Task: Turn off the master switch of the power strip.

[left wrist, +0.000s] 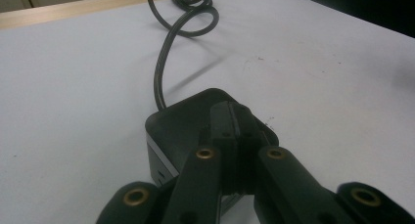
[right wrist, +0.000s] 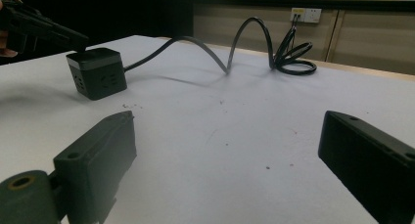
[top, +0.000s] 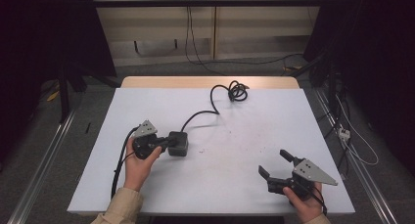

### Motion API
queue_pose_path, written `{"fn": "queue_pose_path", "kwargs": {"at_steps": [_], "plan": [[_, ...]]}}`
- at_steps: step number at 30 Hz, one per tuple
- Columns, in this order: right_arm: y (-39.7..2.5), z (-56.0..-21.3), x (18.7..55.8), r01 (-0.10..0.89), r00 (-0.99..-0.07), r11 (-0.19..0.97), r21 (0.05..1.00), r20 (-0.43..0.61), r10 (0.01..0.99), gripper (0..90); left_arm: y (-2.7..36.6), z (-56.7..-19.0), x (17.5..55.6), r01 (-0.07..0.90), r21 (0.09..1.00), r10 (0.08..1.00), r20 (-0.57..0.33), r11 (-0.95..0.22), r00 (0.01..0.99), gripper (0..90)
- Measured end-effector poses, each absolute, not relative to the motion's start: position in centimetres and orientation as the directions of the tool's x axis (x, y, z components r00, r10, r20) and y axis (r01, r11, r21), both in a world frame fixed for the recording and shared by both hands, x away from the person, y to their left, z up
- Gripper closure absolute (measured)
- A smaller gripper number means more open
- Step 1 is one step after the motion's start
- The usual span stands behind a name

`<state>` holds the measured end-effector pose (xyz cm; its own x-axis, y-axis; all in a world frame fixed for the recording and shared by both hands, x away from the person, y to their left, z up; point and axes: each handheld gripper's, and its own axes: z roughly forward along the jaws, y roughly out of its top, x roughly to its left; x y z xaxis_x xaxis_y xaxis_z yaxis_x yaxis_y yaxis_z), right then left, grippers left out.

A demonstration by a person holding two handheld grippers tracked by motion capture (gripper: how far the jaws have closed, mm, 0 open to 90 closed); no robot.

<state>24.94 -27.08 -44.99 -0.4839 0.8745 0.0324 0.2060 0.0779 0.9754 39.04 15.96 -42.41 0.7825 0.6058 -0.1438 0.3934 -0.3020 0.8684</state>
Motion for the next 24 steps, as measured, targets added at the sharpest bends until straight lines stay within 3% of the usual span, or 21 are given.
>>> {"fn": "queue_pose_path", "kwargs": {"at_steps": [24], "plan": [[-27.14, -45.01, 24.94, 0.207, -0.485, 0.08, 0.975, 0.031, 0.874, 6.5, 15.65, -42.48, 39.02, 0.385, 0.865, 0.606, -0.124, -0.322, 0.785, 90.0]]}}
